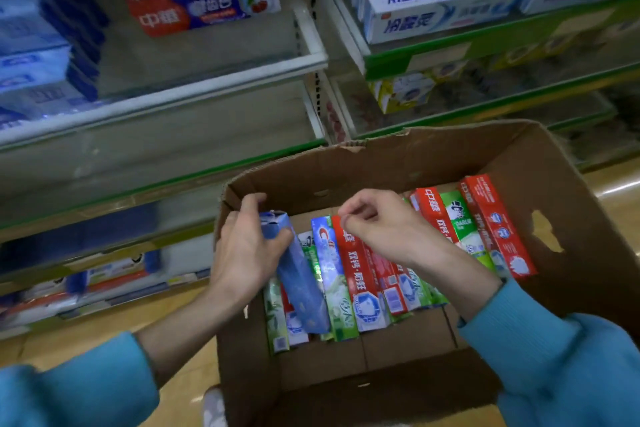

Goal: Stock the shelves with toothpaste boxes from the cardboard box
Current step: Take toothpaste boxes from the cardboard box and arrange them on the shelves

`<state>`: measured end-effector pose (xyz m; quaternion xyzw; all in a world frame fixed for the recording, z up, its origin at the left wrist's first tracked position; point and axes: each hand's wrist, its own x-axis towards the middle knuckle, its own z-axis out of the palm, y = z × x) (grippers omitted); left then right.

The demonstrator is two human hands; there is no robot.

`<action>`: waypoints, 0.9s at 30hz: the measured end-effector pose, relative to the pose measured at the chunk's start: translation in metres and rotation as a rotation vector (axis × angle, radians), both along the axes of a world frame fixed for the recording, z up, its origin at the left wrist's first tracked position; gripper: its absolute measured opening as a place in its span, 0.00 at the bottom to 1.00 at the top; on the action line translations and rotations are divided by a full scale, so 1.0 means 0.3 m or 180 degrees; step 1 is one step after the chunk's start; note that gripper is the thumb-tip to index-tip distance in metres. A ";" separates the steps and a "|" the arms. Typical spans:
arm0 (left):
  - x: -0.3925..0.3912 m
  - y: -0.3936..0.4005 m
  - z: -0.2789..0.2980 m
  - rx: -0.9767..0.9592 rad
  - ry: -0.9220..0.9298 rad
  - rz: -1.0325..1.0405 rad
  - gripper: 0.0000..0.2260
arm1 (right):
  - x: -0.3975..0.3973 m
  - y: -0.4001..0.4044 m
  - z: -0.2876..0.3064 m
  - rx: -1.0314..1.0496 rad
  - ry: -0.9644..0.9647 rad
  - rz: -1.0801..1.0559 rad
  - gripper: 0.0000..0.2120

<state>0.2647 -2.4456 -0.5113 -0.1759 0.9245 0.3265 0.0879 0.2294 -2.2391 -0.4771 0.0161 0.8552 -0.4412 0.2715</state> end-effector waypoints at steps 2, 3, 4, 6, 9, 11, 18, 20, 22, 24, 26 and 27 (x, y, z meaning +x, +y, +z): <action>0.036 -0.015 0.028 -0.0032 0.0083 -0.0155 0.20 | -0.007 -0.048 0.004 0.0004 0.0039 -0.0010 0.05; 0.053 -0.019 0.044 -0.0052 0.0100 -0.0205 0.17 | -0.010 -0.073 0.008 0.0018 0.0029 0.0016 0.05; 0.069 -0.024 0.058 -0.0054 0.0122 -0.0232 0.15 | -0.013 -0.097 0.012 0.0043 0.0014 0.0065 0.05; 0.099 -0.035 0.080 -0.0004 0.0256 -0.0236 0.14 | -0.022 -0.141 0.012 0.0091 0.0033 0.0166 0.05; 0.127 -0.060 0.119 0.0118 0.0575 -0.0153 0.14 | -0.032 -0.189 0.019 0.0107 0.0046 0.0280 0.04; 0.132 -0.084 0.157 0.0221 0.0781 -0.0019 0.14 | -0.038 -0.209 0.027 0.0109 0.0060 0.0373 0.04; 0.101 -0.213 0.303 0.1467 0.1651 0.0694 0.11 | -0.074 -0.249 0.114 -0.0070 0.0263 0.0442 0.18; 0.088 -0.246 0.367 0.2003 0.1891 0.0913 0.11 | -0.093 -0.264 0.165 -0.0133 0.0354 0.0515 0.24; 0.075 -0.292 0.430 0.2372 0.2047 0.1111 0.10 | -0.115 -0.283 0.222 -0.0223 0.0288 0.0582 0.31; 0.060 -0.359 0.475 0.2674 0.2125 0.1325 0.10 | -0.128 -0.314 0.292 -0.0445 -0.0085 0.0545 0.31; 0.045 -0.437 0.510 0.2949 0.2250 0.1507 0.12 | -0.139 -0.356 0.351 -0.1013 -0.0594 0.0369 0.26; 0.038 -0.475 0.523 0.3083 0.2338 0.1573 0.13 | -0.146 -0.379 0.376 -0.1280 -0.0690 0.0310 0.24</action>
